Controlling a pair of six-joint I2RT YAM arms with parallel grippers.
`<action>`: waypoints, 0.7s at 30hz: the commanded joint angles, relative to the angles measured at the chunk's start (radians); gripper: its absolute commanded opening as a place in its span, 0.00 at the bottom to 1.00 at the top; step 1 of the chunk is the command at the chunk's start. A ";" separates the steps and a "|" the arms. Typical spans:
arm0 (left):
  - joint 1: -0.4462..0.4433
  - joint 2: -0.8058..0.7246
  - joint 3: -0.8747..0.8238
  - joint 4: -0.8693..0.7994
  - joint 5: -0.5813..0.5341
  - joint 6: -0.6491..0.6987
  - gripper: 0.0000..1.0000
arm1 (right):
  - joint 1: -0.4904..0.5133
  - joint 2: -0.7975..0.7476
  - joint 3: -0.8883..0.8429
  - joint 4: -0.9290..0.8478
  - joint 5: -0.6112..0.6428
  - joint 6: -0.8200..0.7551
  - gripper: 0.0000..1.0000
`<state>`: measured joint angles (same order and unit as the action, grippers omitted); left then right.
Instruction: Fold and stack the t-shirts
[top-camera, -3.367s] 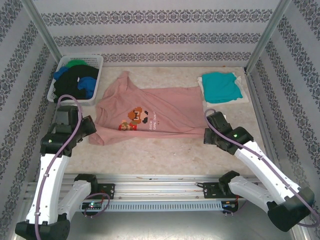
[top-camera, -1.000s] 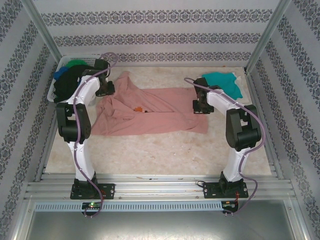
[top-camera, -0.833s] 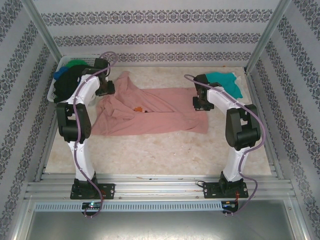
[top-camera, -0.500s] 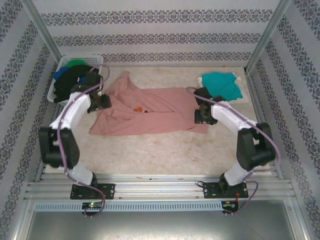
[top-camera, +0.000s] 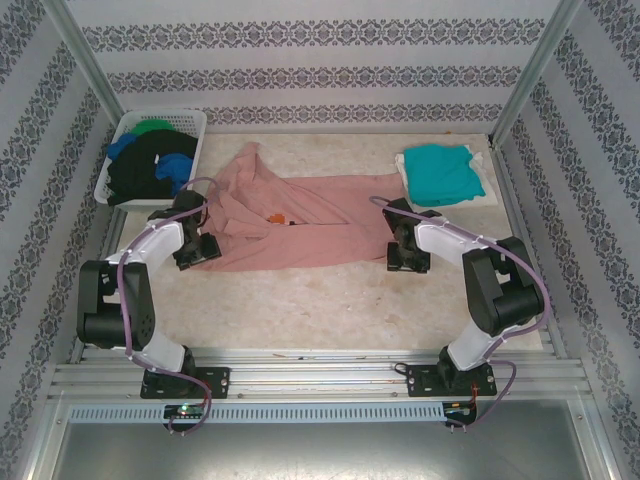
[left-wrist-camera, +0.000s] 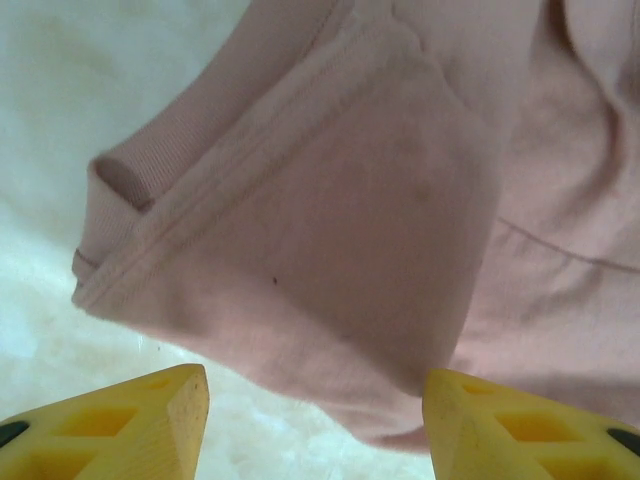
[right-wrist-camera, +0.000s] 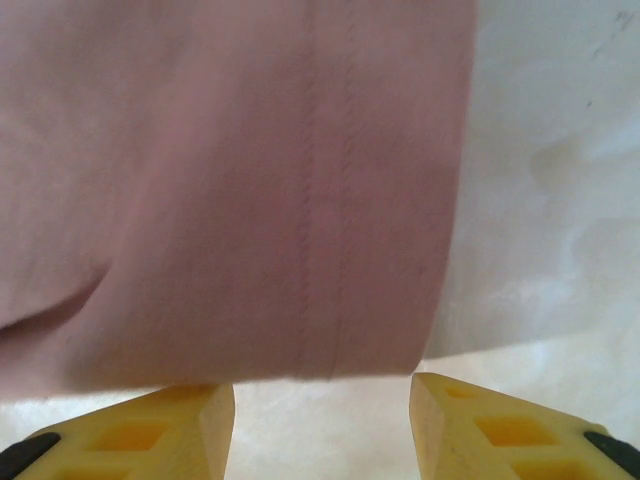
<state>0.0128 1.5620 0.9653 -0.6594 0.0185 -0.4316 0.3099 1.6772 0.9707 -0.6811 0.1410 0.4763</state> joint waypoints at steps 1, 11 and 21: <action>0.017 0.037 0.023 0.056 -0.006 0.000 0.55 | -0.026 0.021 0.026 0.018 0.020 0.009 0.47; 0.071 0.075 0.024 0.055 0.024 0.032 0.07 | -0.087 0.015 0.029 0.031 -0.032 -0.039 0.27; 0.144 -0.025 -0.006 0.034 0.000 0.038 0.00 | -0.148 -0.083 -0.019 -0.004 -0.003 -0.049 0.00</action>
<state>0.1333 1.5837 0.9730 -0.6125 0.0406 -0.4007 0.1833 1.6337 0.9760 -0.6464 0.1101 0.4347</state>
